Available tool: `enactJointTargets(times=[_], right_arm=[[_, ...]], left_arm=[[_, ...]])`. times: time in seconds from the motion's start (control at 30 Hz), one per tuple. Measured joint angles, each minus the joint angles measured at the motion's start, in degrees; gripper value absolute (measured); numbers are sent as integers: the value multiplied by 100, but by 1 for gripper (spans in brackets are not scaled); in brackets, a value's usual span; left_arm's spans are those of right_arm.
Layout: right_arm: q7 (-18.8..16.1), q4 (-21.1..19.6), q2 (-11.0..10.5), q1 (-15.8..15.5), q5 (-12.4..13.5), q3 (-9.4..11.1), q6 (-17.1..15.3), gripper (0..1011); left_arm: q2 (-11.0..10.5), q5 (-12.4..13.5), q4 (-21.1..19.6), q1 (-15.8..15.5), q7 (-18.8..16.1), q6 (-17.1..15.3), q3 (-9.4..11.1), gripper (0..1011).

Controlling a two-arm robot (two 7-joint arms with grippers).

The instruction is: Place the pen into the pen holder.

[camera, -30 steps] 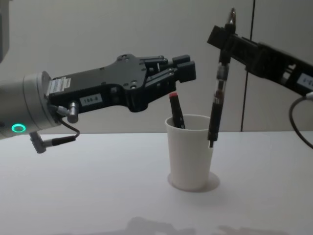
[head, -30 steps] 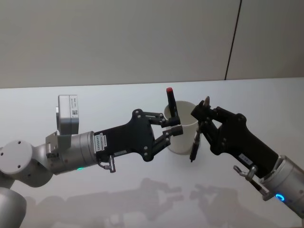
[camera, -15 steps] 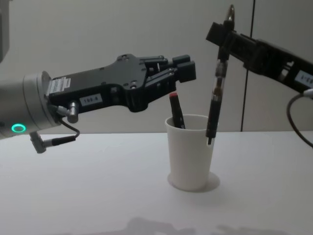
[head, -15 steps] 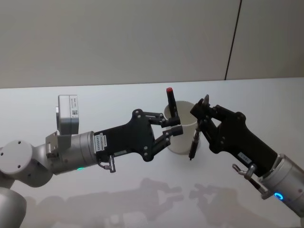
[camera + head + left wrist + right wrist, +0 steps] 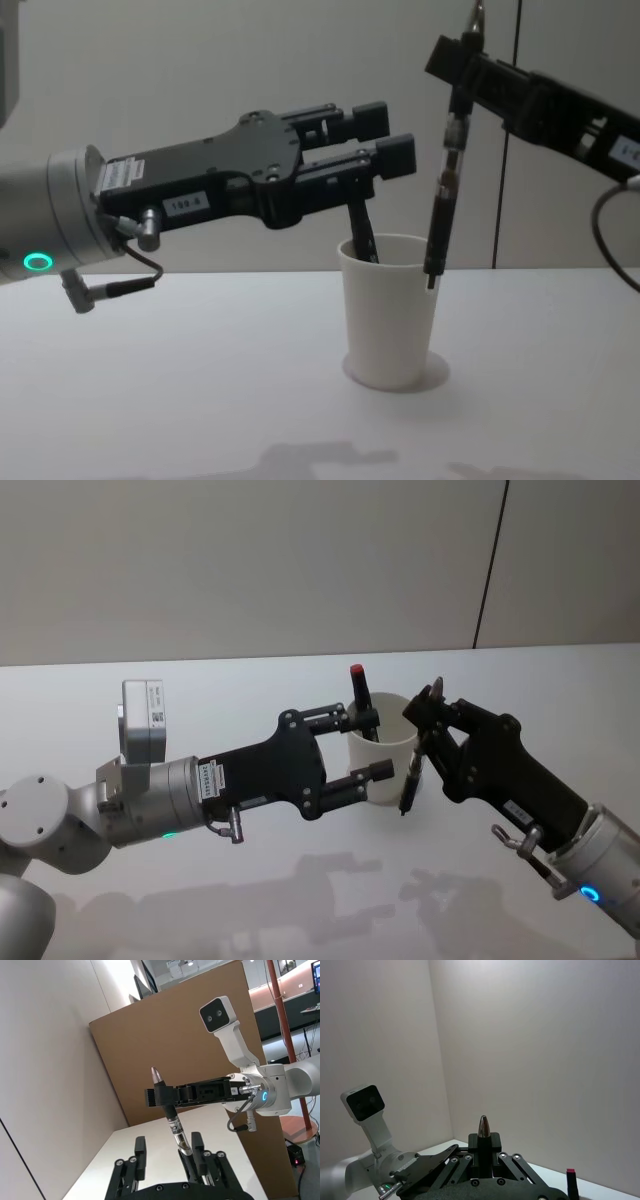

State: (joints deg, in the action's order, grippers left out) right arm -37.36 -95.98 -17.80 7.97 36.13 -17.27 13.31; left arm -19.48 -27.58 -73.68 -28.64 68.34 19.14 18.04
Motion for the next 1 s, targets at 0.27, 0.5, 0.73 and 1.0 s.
enactJointTargets(times=[0.27, 0.5, 0.73, 1.0], right_arm=[[18, -26, -27, -17, 8, 1, 28, 123], [43, -39, -50, -25, 11, 5, 56, 123], [220, -85, -80, -53, -182, 11, 171, 123], [619, -159, -105, -95, -684, 17, 345, 123]], left_arm=[[0, 0, 0, 0, 0, 0, 0, 816], [0, 0, 0, 0, 0, 0, 0, 964], [0, 0, 0, 0, 0, 0, 0, 1004], [0, 0, 0, 0, 0, 0, 0, 1004]])
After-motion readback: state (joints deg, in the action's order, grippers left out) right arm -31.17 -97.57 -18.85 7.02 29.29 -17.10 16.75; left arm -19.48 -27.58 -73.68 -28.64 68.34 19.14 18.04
